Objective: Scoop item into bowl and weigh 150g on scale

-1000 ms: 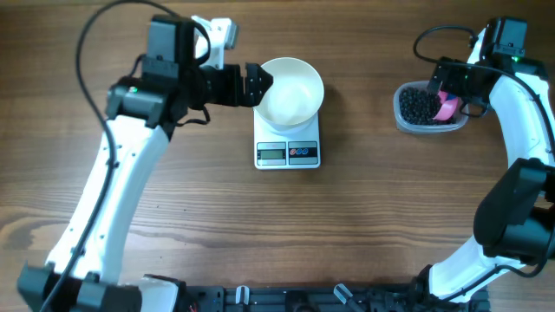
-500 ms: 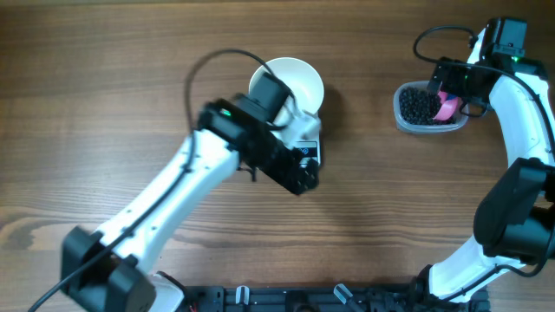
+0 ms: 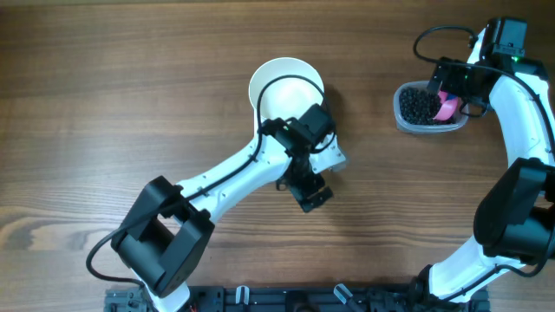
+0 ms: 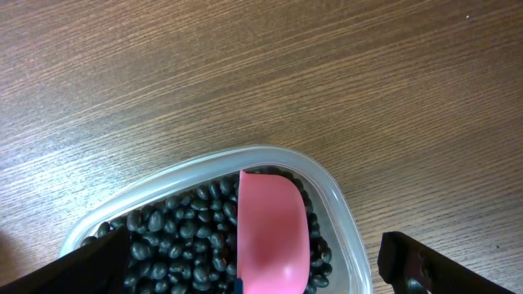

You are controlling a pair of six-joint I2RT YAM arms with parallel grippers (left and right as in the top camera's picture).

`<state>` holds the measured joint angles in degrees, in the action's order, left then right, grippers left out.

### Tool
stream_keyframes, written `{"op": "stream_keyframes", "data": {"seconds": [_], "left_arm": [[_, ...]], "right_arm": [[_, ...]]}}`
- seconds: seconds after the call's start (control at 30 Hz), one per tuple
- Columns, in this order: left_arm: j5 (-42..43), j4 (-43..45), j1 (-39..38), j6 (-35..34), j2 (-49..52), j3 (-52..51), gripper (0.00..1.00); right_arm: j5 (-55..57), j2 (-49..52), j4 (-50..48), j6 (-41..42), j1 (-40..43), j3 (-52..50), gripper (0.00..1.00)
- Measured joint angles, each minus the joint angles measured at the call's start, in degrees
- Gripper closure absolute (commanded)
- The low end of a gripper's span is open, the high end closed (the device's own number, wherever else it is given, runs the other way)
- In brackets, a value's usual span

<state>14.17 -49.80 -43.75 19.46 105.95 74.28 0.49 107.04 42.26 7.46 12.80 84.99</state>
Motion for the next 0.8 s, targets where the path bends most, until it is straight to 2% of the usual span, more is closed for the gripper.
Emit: {"op": "stream_keyframes", "data": {"seconds": [0.33, 0.8], "left_arm": [[-2.45, 5.14, 2.14, 1.49, 5.05, 0.00, 0.00], [-7.19, 7.43, 2.14, 2.14, 6.03, 0.35, 0.00]], "right_arm": [[0.00, 0.00, 0.00, 0.00, 0.00, 0.00, 0.00], [0.00, 0.00, -0.02, 0.00, 0.00, 0.00, 0.00]]}}
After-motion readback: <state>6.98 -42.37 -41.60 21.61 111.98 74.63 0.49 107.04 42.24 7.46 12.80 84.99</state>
